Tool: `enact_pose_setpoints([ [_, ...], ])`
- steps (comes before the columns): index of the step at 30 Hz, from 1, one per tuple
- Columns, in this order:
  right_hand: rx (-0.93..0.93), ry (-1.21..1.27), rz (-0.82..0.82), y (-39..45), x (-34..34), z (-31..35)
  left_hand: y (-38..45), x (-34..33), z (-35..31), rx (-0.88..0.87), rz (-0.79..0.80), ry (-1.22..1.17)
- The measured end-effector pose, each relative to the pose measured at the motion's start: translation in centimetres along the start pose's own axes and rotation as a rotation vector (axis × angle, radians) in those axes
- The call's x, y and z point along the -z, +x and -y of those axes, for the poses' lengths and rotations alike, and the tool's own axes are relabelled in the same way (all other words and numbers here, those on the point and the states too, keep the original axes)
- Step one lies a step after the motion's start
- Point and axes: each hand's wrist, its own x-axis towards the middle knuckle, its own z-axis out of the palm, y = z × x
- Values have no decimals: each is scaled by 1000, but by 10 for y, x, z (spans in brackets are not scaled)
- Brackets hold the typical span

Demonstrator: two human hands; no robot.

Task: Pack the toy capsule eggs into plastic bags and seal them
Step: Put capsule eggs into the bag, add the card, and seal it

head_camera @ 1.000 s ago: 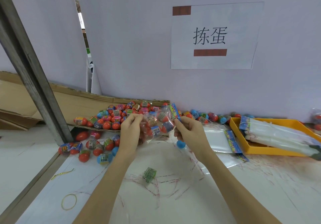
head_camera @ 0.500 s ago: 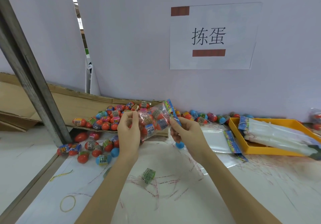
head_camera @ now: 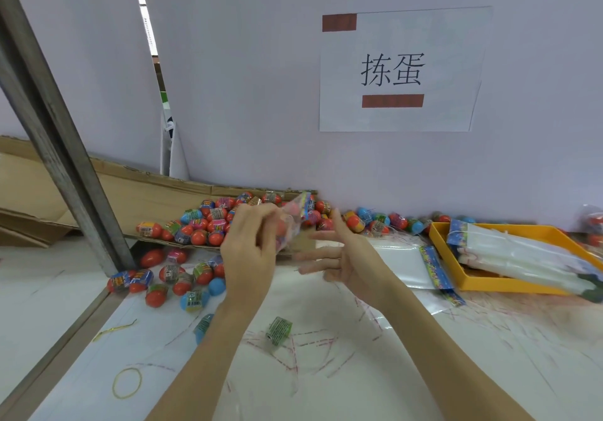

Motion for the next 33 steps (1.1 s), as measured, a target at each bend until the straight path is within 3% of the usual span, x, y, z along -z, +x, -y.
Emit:
enact_pose_setpoints([
  [2, -14, 133, 64, 0, 2, 2, -7, -8, -7, -196, 185, 63],
  [4, 76, 105, 40, 1, 5, 2, -13, -17, -13, -355, 321, 125],
  [7, 182, 15, -83, -1, 9, 1, -15, -20, -16, -375, 391, 69],
  [11, 207, -75, -168, -1, 6, 4, -5, -14, -14, 41, 254, -90],
  [14, 175, -139, -46, -5, 1, 7, 3, -12, -10, 450, 232, -131],
  [17, 157, -288, -59, -6, -2, 8, 6, -7, -5, 858, 320, -453],
  [19, 162, -336, -81, -7, -2, 8, 9, -3, 0, 1022, 247, -639],
  [25, 155, -349, -5, -8, 0, 7, 8, -5, 3, 1018, 110, -699],
  [31, 241, -315, -26, -7, 18, 10, 8, -4, 15, 880, 74, -516],
  [33, 341, -10, -63, -7, 31, 21, 9, -3, 15, 916, 46, -536],
])
